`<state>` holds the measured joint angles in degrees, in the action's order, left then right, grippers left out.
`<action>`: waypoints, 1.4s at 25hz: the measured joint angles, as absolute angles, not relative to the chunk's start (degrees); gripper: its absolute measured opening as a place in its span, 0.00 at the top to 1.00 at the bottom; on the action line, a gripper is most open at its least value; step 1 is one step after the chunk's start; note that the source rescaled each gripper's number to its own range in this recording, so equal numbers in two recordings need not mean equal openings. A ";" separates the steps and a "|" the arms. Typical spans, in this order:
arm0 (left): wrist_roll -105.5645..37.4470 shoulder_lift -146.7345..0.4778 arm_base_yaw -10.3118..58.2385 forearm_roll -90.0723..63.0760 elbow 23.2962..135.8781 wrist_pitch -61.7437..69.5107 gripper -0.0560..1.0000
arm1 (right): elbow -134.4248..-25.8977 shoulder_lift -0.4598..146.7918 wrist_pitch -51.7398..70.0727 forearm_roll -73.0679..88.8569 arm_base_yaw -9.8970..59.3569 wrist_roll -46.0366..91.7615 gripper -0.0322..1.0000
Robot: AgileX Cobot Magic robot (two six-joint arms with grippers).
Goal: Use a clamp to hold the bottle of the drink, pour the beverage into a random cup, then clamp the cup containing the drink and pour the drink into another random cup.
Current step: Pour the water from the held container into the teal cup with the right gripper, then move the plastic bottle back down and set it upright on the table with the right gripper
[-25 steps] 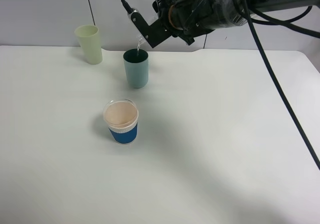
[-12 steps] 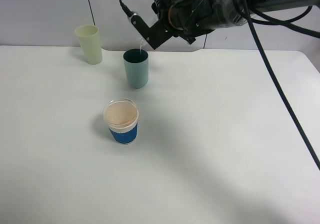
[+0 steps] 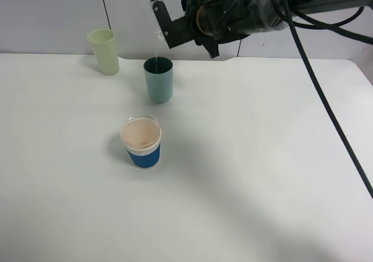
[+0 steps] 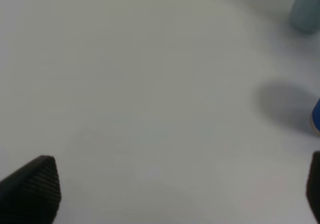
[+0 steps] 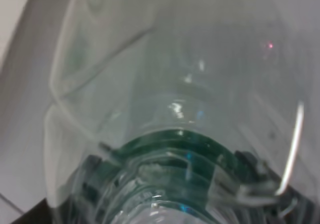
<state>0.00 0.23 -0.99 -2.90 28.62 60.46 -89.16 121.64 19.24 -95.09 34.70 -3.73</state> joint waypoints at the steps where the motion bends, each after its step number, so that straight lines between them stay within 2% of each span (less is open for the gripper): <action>1: 0.00 0.23 -0.99 -2.90 28.62 60.46 0.00 | -89.16 121.64 19.24 -93.71 34.70 -8.81 0.95; 5: 0.00 0.23 -0.99 -2.90 28.62 60.46 0.00 | -89.16 121.64 19.17 -88.25 34.70 -26.39 0.95; 9: 0.00 0.23 -0.99 -2.90 28.62 60.46 0.00 | -89.16 121.56 19.13 -82.68 34.70 -37.94 0.95; 19: 0.00 0.23 -0.99 -2.90 28.62 60.46 0.00 | -89.16 116.08 19.31 -62.57 34.30 -41.85 0.95; 22: 0.00 0.23 -0.99 -2.90 28.62 60.46 0.00 | -89.16 114.29 19.36 -56.30 33.82 -39.47 0.95; 28: 0.00 0.23 -0.99 -2.90 28.62 60.46 0.00 | -89.16 111.36 19.53 -39.84 33.23 -18.81 0.95; 31: 0.00 0.23 -0.99 -2.90 28.62 60.46 0.00 | -89.08 110.04 19.47 -30.36 32.11 -12.70 0.95; 35: 0.00 0.23 -0.99 -2.90 28.62 60.46 0.00 | -84.28 107.04 13.87 -22.48 30.68 -6.99 0.95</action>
<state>0.00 0.23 -0.99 -2.90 28.62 60.46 -84.28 107.04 13.87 -22.48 30.68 -6.99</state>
